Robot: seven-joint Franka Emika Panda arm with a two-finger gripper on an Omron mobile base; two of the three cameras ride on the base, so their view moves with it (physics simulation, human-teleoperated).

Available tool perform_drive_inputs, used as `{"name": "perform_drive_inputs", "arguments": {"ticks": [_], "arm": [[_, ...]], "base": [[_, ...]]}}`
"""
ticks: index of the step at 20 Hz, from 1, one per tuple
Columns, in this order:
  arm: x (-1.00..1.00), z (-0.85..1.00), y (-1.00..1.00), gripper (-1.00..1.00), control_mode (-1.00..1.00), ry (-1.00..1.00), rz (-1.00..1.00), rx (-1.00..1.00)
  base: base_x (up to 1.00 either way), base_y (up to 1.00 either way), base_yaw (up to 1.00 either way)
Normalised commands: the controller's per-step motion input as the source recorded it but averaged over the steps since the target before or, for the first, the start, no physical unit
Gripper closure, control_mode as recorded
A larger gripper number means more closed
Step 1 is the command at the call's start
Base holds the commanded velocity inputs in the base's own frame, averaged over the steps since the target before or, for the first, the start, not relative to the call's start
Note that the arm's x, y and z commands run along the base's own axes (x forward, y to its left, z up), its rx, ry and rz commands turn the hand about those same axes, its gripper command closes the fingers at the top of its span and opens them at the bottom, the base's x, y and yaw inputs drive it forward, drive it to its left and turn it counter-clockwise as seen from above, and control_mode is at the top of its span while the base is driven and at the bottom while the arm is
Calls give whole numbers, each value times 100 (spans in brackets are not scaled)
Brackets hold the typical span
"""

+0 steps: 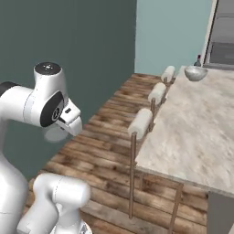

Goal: There is a bowl on the dining counter. Grab a lemon wedge from the fridge and place it in the bowl. Then get the liquor bottle and glass cup from the cabinet and place them next to the bowl.

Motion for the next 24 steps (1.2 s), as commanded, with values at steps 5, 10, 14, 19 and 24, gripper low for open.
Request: {"name": "perform_drive_inputs", "arguments": {"ticks": [5,10,14,19,24], "arm": [[0,0,0,100,100,0,0,0],[0,0,0,100,100,0,0,0],[0,0,0,100,100,0,0,0],[0,0,0,100,100,0,0,0],[0,0,0,100,100,0,0,0]], "base": [[42,77,-49],[44,75,-49],[47,66,-49],[58,69,-48],[58,71,-47]]}}
